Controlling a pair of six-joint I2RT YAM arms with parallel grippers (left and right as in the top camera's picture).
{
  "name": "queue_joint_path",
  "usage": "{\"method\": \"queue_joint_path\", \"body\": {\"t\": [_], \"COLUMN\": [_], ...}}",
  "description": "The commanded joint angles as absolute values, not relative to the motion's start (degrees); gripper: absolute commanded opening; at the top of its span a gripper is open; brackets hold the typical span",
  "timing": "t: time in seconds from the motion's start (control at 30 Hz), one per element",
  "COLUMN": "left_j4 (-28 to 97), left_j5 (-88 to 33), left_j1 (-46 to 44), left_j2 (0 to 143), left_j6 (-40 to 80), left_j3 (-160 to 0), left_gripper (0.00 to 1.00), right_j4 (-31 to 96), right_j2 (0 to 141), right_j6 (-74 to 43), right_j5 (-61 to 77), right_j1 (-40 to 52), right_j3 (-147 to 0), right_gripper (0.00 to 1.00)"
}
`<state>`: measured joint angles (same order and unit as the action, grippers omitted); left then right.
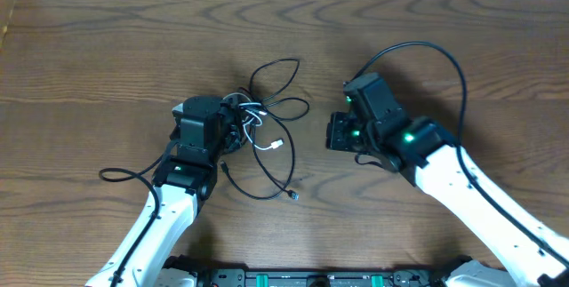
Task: Untangle cables
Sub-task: 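Release with the right gripper and withdraw it to the right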
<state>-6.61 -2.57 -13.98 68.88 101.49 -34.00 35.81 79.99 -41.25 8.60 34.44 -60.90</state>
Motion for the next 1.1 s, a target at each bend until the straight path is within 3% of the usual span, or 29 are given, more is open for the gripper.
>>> {"method": "queue_joint_path", "body": {"t": [0.0, 0.2, 0.3, 0.37, 0.43, 0.53, 1.07], "left_j4": [-6.44, -5.98, -4.95, -4.01, -3.25, -2.55, -2.59], "left_j5": [-1.04, -0.99, -0.97, -0.99, -1.02, -0.99, -0.99], "left_j1": [-13.69, -13.67, -13.67, -13.67, -13.69, -13.69, -13.67], "left_j2": [68.49, 68.49, 68.49, 68.49, 68.49, 68.49, 68.49], "left_j6": [100.12, 100.07, 100.07, 100.09, 100.09, 100.07, 100.12], "left_j3": [-34.61, -34.61, -34.61, -34.61, -34.61, -34.61, -34.61], "left_gripper": [0.11, 0.13, 0.22, 0.22, 0.2, 0.09, 0.08], "right_j4": [36.03, 36.01, 36.14, 36.03, 35.97, 35.97, 35.99], "right_j2": [79.99, 80.16, 80.16, 80.16, 80.16, 80.16, 80.16], "right_j6": [-41.34, -41.74, -41.74, -41.74, -41.74, -41.74, -41.74], "right_j5": [7.16, 7.9, 7.88, 7.86, 7.84, 7.84, 7.84], "right_j1": [34.61, 34.61, 34.61, 34.59, 34.61, 34.61, 34.61], "right_j3": [-61.04, -61.04, -61.04, -61.04, -61.04, -61.04, -61.04], "right_gripper": [0.12, 0.16, 0.19, 0.21, 0.23, 0.25, 0.29]}}
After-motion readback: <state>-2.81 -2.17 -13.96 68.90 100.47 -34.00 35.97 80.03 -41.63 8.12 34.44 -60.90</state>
